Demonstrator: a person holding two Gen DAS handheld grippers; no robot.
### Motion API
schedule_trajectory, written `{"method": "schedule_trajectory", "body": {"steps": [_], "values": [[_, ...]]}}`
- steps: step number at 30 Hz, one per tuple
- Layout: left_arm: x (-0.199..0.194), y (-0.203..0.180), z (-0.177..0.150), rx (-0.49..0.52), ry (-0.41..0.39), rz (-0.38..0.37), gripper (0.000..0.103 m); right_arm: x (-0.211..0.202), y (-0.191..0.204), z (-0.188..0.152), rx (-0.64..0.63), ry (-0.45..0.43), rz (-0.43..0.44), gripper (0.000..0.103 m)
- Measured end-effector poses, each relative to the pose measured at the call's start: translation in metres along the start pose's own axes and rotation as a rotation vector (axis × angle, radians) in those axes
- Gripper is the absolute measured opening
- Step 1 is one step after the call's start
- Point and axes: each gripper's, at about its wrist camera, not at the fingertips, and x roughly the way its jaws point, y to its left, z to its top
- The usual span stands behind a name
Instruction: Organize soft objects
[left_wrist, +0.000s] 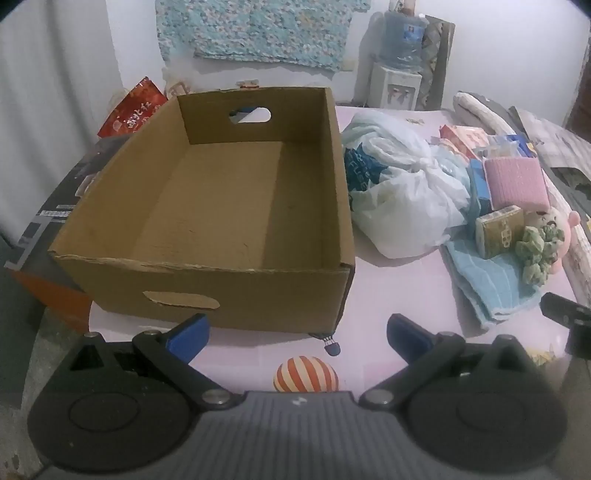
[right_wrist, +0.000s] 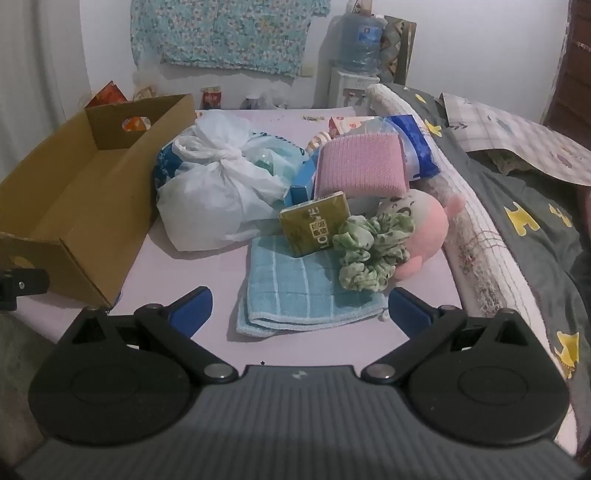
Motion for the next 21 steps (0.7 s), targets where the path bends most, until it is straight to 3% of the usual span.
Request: {"method": "schedule_trajectory", "body": {"steps": [21], "values": [[0.0023,-0.0083,0.002,0.079,-0.003,-0.06,0.103,0.0004,-0.0021,0.0007,0.027,0.018,-0.034,0.102]]}}
